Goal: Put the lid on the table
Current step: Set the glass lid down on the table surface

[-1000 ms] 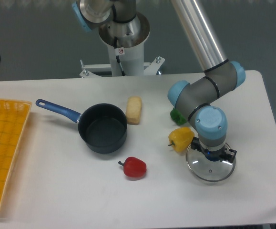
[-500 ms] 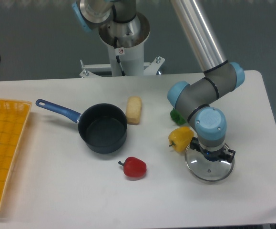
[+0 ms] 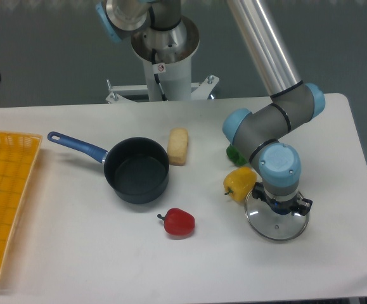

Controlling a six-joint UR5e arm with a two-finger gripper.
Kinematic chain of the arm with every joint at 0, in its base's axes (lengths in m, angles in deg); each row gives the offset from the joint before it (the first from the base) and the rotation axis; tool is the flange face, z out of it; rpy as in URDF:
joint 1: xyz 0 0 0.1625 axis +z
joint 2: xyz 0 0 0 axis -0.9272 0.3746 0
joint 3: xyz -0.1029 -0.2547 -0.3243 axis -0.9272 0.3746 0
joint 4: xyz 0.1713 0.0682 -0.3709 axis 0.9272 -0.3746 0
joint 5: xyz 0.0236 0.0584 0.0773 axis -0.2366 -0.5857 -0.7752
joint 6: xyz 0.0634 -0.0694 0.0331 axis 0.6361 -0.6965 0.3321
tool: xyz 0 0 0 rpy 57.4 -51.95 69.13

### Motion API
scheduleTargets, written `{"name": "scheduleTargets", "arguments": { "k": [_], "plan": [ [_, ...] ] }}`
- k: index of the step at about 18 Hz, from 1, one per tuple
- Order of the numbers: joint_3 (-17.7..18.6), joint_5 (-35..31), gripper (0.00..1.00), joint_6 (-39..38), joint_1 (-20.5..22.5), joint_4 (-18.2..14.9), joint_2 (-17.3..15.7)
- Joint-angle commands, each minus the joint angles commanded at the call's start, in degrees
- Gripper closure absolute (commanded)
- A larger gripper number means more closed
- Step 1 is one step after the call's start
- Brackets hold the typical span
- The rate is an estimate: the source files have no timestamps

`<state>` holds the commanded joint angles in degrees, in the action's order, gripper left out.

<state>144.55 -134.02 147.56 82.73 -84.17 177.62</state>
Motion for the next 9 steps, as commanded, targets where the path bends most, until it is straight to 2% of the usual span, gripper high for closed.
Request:
{"name": "scheduleTargets", "arguments": {
  "k": [1, 6, 7, 8, 9],
  "plan": [
    [0.00, 0.00, 0.28, 0.00, -0.09, 0.00, 0.09],
    [-0.09, 0.00, 0.28, 0.17, -0.09, 0.09, 0.00],
    [-0.09, 0.00, 0.24, 0.09, -0.09, 0.09, 0.00],
    [-0.09, 0.00, 0.14, 0.09, -0.09, 0.09, 0.00],
    [-0.09, 0.00, 0.00, 0.26, -0.09, 0.09, 0.00]
  ]
}}
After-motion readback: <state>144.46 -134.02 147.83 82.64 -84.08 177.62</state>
